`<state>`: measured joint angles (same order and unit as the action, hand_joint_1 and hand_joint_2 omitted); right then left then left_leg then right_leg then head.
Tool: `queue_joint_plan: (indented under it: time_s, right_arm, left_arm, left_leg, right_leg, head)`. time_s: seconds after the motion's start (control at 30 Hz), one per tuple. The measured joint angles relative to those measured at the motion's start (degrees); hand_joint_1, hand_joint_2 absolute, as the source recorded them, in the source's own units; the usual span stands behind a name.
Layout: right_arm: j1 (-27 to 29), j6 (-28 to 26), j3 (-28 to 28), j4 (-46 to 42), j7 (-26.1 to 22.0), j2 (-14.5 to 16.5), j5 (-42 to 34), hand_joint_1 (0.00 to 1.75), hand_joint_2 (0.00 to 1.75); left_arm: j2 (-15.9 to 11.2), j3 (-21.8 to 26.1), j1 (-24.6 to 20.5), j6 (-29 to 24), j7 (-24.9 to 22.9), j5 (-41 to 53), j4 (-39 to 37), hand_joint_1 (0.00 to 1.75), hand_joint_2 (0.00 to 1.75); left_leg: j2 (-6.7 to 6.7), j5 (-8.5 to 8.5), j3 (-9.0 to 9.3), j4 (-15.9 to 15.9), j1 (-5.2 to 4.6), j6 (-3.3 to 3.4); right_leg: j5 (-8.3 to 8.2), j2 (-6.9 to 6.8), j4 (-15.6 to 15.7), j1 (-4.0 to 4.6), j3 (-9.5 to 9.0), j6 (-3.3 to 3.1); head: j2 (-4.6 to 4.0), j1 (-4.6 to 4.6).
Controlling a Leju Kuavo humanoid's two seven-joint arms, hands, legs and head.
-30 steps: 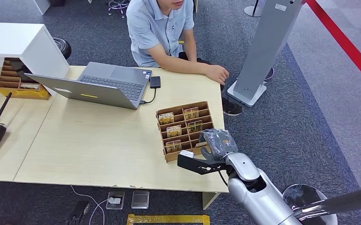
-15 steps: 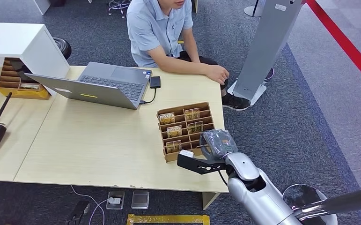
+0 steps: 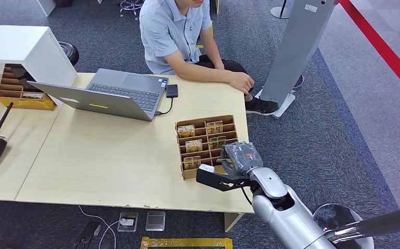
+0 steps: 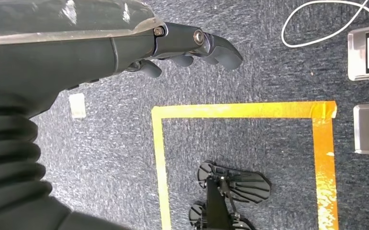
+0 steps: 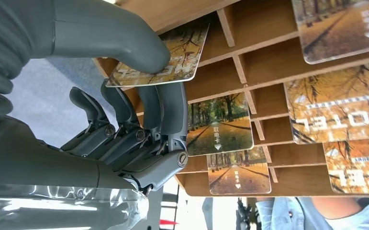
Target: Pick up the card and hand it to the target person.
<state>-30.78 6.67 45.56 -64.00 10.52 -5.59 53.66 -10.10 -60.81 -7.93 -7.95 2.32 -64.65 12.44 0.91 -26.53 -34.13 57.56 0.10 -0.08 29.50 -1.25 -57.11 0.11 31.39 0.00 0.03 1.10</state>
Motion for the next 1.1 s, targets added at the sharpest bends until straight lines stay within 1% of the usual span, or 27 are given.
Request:
queue_joint_plan:
  time_s: [0.13,0.2,0.27,0.33,0.43,0.53,0.67,0.77,0.83,1.0,1.1]
  right_arm:
    - [-0.6,2.9,-0.6,-1.6,-0.1,-0.5,-4.5,1.55,1.75]
    - [-1.1,4.8,-1.0,-3.2,0.9,-1.2,-6.5,1.55,1.75]
    - [-2.4,9.8,-2.6,-9.7,4.5,-3.7,-12.2,1.55,1.75]
    - [-3.7,13.3,-4.7,-16.8,7.6,-6.3,-16.7,1.55,1.75]
    - [-4.5,14.2,-6.5,-22.6,7.9,-8.0,-18.0,1.55,1.75]
    - [-4.7,14.6,-7.4,-26.8,6.9,-8.7,-18.0,1.55,1.75]
    - [-5.2,14.3,-7.6,-29.4,4.4,-8.7,-16.2,1.55,1.75]
    - [-5.4,13.3,-7.3,-29.6,2.4,-8.3,-13.4,1.55,1.75]
    - [-5.6,11.5,-7.1,-29.5,0.9,-7.8,-10.9,1.55,1.75]
    - [-6.7,3.7,-6.8,-26.4,-4.3,-5.8,-4.2,1.55,1.75]
    - [-7.2,1.5,-6.6,-23.4,-6.4,-4.8,-2.6,1.55,1.75]
  left_arm:
    - [-0.1,0.0,0.1,-0.2,-0.2,0.0,0.0,0.00,1.75]
    - [-0.2,0.0,0.2,-0.3,-0.2,0.0,0.0,0.00,1.75]
    - [-0.5,0.4,0.8,-0.4,0.2,-0.3,0.0,0.00,1.75]
    - [-0.8,0.8,1.5,-0.5,0.6,-0.8,0.0,0.00,1.75]
    - [-0.9,1.4,1.8,-0.5,0.8,-1.0,0.0,0.00,1.75]
    - [-0.9,1.7,1.9,-0.5,0.8,-1.0,0.0,0.00,1.75]
    - [-0.9,2.0,1.9,-0.5,0.9,-1.0,0.0,0.00,1.75]
    - [-0.9,2.3,1.8,-0.5,1.2,-1.0,0.0,0.00,1.75]
    - [-0.9,2.4,1.7,-0.4,1.4,-0.9,0.0,0.00,1.75]
    - [-0.8,2.5,1.3,-0.3,1.9,-0.1,0.0,0.00,1.75]
    - [-0.7,2.5,0.8,-0.1,1.8,0.4,0.0,0.00,1.75]
  left_leg:
    - [0.00,0.00,0.00,0.0,0.00,0.00]
    - [0.01,0.00,0.00,0.0,0.00,0.00]
    - [0.01,0.01,0.00,0.0,-0.01,0.00]
    - [0.01,0.00,0.00,0.0,-0.01,0.00]
    - [0.01,0.00,0.00,0.0,-0.01,0.00]
    - [0.01,0.00,0.01,0.0,0.00,0.00]
    - [0.01,0.01,0.01,0.0,0.00,0.00]
    - [0.00,0.01,0.00,0.0,0.00,-0.01]
    - [0.00,0.01,-0.01,0.0,0.00,-0.01]
    - [0.00,0.01,-0.01,0.0,0.00,-0.01]
    - [-0.01,0.01,-0.01,0.0,0.00,-0.01]
  right_leg:
    - [0.00,0.00,0.0,0.00,0.01,0.00]
    - [-0.01,0.00,0.0,0.00,0.01,0.00]
    - [-0.01,0.00,0.0,-0.01,0.02,0.01]
    - [-0.01,0.02,0.0,-0.02,0.04,0.01]
    - [-0.01,0.01,0.0,-0.02,0.03,0.01]
    - [-0.01,0.03,0.0,-0.01,0.03,0.01]
    - [-0.01,0.03,0.0,0.00,0.02,0.01]
    - [-0.01,0.02,0.0,0.00,0.01,0.01]
    - [-0.01,0.02,0.0,0.00,0.00,0.01]
    - [-0.01,0.01,0.0,0.00,0.00,0.01]
    - [-0.01,0.01,0.0,0.00,0.00,0.01]
  head:
    - [0.01,0.01]
    - [0.00,0.00]
    - [0.00,-0.04]
    - [0.00,-0.04]
    - [-0.01,-0.06]
    - [-0.01,-0.07]
    - [0.00,-0.05]
    - [0.01,-0.07]
    - [-0.01,-0.07]
    - [0.01,-0.06]
    - [-0.01,-0.06]
